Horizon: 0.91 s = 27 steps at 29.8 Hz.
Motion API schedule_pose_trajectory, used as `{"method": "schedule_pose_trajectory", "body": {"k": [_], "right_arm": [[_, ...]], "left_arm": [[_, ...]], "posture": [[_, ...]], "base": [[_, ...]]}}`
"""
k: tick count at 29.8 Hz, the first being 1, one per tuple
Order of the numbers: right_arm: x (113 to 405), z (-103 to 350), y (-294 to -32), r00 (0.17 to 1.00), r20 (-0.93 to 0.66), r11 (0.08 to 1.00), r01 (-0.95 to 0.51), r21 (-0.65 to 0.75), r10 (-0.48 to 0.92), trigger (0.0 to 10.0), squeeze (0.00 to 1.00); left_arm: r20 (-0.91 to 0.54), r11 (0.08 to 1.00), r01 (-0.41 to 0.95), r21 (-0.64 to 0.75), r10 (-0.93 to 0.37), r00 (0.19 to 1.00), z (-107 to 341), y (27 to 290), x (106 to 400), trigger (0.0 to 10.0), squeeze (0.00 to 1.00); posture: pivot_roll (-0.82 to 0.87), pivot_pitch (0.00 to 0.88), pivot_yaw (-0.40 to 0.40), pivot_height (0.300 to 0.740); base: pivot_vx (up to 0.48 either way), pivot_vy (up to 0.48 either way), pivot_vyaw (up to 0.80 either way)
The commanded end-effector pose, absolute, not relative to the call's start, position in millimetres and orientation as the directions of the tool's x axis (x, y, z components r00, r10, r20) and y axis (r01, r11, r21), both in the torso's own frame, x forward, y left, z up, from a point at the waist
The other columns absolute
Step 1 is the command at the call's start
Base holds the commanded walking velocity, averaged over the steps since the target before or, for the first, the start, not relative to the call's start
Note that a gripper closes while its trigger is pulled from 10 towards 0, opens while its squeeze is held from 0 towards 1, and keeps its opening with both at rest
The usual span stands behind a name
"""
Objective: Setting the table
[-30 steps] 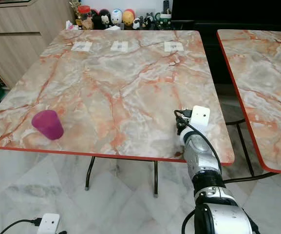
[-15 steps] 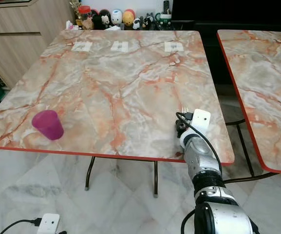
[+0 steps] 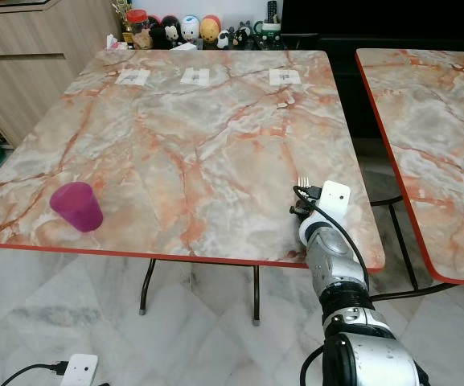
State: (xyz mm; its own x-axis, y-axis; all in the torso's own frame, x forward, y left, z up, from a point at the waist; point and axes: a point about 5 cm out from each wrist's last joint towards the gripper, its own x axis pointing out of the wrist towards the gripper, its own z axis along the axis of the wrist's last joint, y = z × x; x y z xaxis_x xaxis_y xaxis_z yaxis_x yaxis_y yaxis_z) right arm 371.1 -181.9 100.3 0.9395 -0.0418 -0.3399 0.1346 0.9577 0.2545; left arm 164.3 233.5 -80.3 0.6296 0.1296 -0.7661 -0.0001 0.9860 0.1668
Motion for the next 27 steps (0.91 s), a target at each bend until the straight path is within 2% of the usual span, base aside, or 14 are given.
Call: {"method": "schedule_pose_trajectory", "body": {"k": [1,21,25,26,27], "right_arm": [[364,83,-177,0.907,-0.42,0.956,0.138,0.26,-0.017,0.0,0.0],[358,74,-172,0.895,-0.446,0.985,0.056,0.164,0.023,0.0,0.0],[360,81,-170,0.932,-0.363,0.989,0.04,0.14,0.014,0.0,0.0],[362,90,-170,0.961,-0.278,0.995,0.023,0.097,0.005,0.0,0.0],[361,96,-168,0.974,-0.224,0.996,0.007,0.087,0.013,7.3,0.0]], "left_arm": [[-0.794,0.987,0.001,0.161,0.129,0.594,-85,234,155,10.0,0.0],[-0.806,0.99,0.009,0.139,0.108,0.582,-88,226,152,10.0,0.0],[-0.807,0.99,0.01,0.142,0.11,0.58,-88,226,152,10.0,0.0],[-0.806,0.989,0.006,0.146,0.115,0.581,-88,226,152,10.0,0.0],[-0.805,0.989,0.005,0.148,0.118,0.581,-88,226,152,10.0,0.0]], "posture": [[-0.03,0.12,0.035,0.74],[-0.04,0.105,0.016,0.74],[-0.04,0.101,0.015,0.74],[-0.04,0.097,0.013,0.74],[-0.04,0.094,0.014,0.74]], "base": [[0.0,0.0,0.0],[0.0,0.0,0.0],[0.0,0.0,0.0],[0.0,0.0,0.0],[0.0,0.0,0.0]]}}
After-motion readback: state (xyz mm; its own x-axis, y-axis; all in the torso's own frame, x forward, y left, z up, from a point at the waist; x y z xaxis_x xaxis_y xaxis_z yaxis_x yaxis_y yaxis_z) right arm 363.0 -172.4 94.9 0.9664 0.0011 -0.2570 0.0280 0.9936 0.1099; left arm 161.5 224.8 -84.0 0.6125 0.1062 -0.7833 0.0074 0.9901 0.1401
